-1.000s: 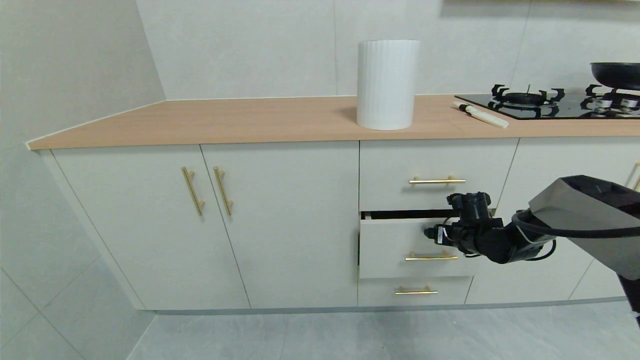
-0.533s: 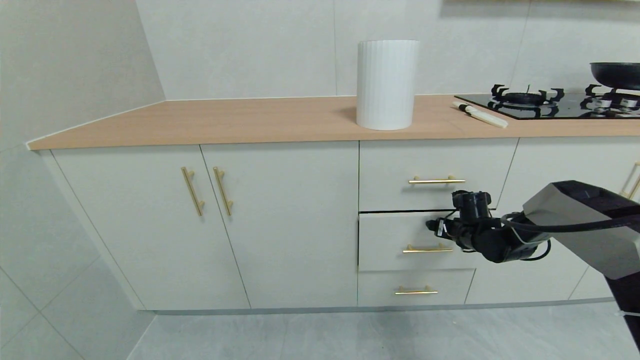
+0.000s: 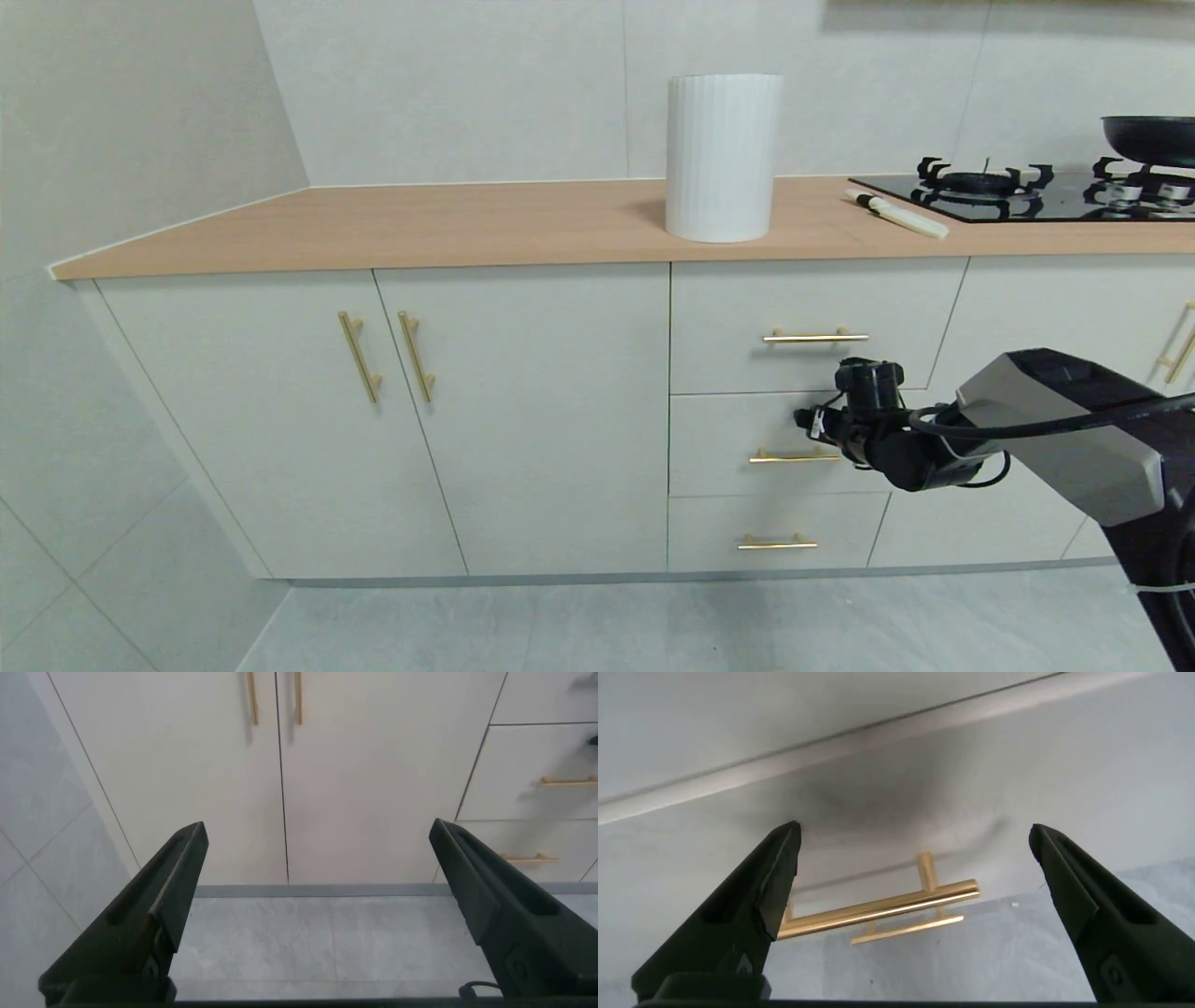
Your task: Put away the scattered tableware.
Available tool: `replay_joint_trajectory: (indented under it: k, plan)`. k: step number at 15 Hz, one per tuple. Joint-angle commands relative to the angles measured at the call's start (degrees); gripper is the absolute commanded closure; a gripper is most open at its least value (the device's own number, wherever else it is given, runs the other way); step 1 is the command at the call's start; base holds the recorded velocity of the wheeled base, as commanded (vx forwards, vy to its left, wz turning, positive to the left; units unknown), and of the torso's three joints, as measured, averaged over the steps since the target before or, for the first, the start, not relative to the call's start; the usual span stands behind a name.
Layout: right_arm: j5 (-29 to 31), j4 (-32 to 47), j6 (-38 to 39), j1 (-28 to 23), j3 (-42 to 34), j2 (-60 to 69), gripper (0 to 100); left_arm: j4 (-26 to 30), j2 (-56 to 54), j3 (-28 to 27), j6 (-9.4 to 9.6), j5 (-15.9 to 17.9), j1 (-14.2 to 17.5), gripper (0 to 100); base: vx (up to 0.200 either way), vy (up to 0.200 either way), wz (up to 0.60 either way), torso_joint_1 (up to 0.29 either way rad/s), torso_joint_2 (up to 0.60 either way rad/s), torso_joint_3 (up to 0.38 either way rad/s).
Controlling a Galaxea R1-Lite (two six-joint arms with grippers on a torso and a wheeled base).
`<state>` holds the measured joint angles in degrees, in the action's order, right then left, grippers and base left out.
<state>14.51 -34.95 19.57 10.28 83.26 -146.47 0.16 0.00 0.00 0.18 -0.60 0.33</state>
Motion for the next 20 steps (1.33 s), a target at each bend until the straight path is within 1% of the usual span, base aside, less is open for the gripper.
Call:
replay_joint_trajectory:
  k: [1, 5, 8, 10, 11, 12, 13, 16, 18, 19, 20]
  plan:
    - [0.1, -0.2, 0.1, 0.0, 0.3, -0.4, 0, 0.0, 0.0, 0.0, -0.01, 0.0, 0.0, 0, 0.0, 0.0, 0.0, 0.0, 0.0, 0.0]
    - [0.1, -0.2, 0.1, -0.1, -0.1, 0.1, 0, 0.0, 0.0, 0.0, -0.01, 0.0, 0.0, 0, 0.0, 0.0, 0.0, 0.0, 0.0, 0.0]
    - [-1.0, 0.0, 0.1, -0.2, -4.2, 3.3, 0, 0.0, 0.0, 0.0, -0.01, 0.0, 0.0, 0, 0.0, 0.0, 0.0, 0.0, 0.0, 0.0]
    - [-5.9, 0.1, 0.0, -0.1, -10.0, 8.1, 0, 0.0, 0.0, 0.0, -0.01, 0.0, 0.0, 0, 0.0, 0.0, 0.0, 0.0, 0.0, 0.0]
    - [-9.9, 0.1, -0.2, 0.0, -14.3, 12.8, 0, 0.0, 0.0, 0.0, -0.01, 0.0, 0.0, 0, 0.0, 0.0, 0.0, 0.0, 0.0, 0.0]
    - [-10.4, -0.1, -1.2, 0.4, -18.2, 16.7, 0, 0.0, 0.0, 0.0, -0.01, 0.0, 0.0, 0, 0.0, 0.0, 0.0, 0.0, 0.0, 0.0]
    - [-10.4, -0.2, -3.4, 1.6, -24.5, 23.8, 0, 0.0, 0.0, 0.0, -0.01, 0.0, 0.0, 0, 0.0, 0.0, 0.0, 0.0, 0.0, 0.0]
    - [-10.3, -0.2, -4.0, 2.2, -38.8, 43.0, 0, 0.0, 0.0, 0.0, -0.01, 0.0, 0.0, 0, 0.0, 0.0, 0.0, 0.0, 0.0, 0.0]
    - [-10.0, -0.1, -4.4, 2.1, -43.4, 51.1, 0, 0.0, 0.0, 0.0, -0.01, 0.0, 0.0, 0, 0.0, 0.0, 0.0, 0.0, 0.0, 0.0]
    - [-9.2, 0.5, -4.7, 2.2, -47.8, 59.4, 0, 0.0, 0.0, 0.0, -0.01, 0.0, 0.0, 0, 0.0, 0.0, 0.0, 0.0, 0.0, 0.0]
    - [-6.8, 0.7, -5.6, 2.2, -52.3, 68.6, 0, 0.0, 0.0, 0.0, -0.01, 0.0, 0.0, 0, 0.0, 0.0, 0.0, 0.0, 0.0, 0.0]
